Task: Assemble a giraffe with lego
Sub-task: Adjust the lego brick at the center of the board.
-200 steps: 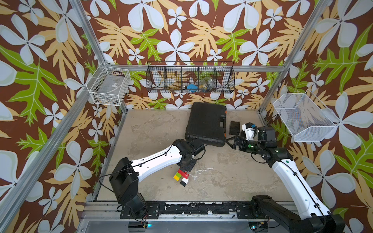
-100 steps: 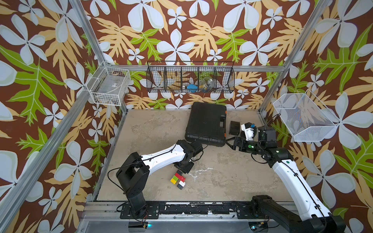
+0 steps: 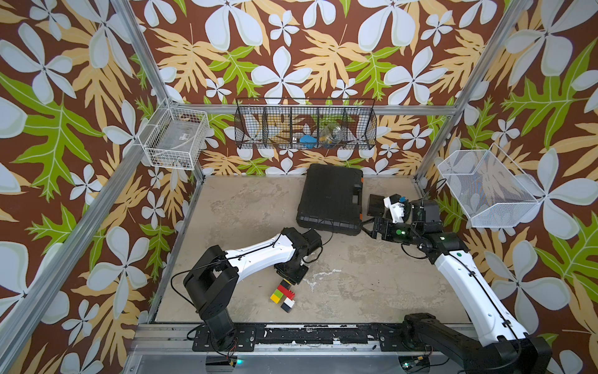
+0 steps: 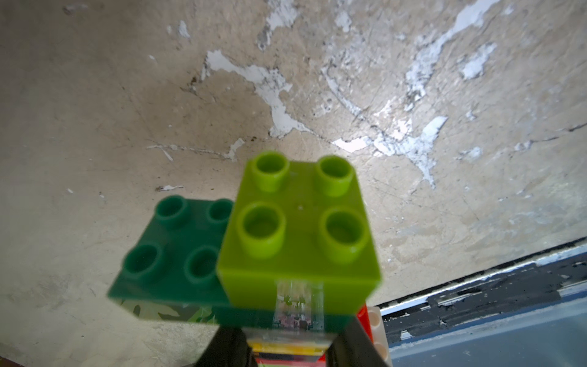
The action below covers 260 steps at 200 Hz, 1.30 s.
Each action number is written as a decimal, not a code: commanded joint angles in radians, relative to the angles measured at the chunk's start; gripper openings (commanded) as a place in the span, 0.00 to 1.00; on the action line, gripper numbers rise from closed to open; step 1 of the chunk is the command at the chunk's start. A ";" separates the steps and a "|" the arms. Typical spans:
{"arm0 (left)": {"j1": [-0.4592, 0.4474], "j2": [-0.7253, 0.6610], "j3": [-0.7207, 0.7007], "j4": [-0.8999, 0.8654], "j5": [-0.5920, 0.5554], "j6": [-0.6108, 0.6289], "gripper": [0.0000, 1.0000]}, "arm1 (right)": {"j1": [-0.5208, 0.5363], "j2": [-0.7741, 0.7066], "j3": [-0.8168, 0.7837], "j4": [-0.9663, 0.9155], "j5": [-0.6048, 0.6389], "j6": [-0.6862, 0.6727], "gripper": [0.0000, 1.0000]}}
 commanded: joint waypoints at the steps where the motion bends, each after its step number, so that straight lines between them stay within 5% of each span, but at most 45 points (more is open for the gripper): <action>1: 0.001 0.010 0.002 0.001 0.034 0.004 0.17 | 0.003 -0.002 0.013 -0.009 0.010 -0.026 1.00; 186: 0.002 0.104 -0.039 -0.002 0.039 -0.013 0.20 | 0.043 -0.006 0.131 -0.074 0.115 -0.106 1.00; 203: 0.001 0.107 -0.037 -0.004 0.035 -0.016 0.30 | 0.044 -0.003 0.155 -0.089 0.141 -0.117 1.00; 220: 0.001 0.109 -0.032 -0.007 0.019 -0.018 0.61 | 0.049 0.000 0.172 -0.098 0.159 -0.124 1.00; 238: 0.002 0.103 -0.011 -0.016 0.001 -0.025 0.84 | 0.050 0.005 0.181 -0.099 0.163 -0.126 1.00; 260: 0.001 0.088 0.031 -0.046 -0.020 -0.046 0.98 | 0.053 0.011 0.178 -0.099 0.164 -0.127 1.00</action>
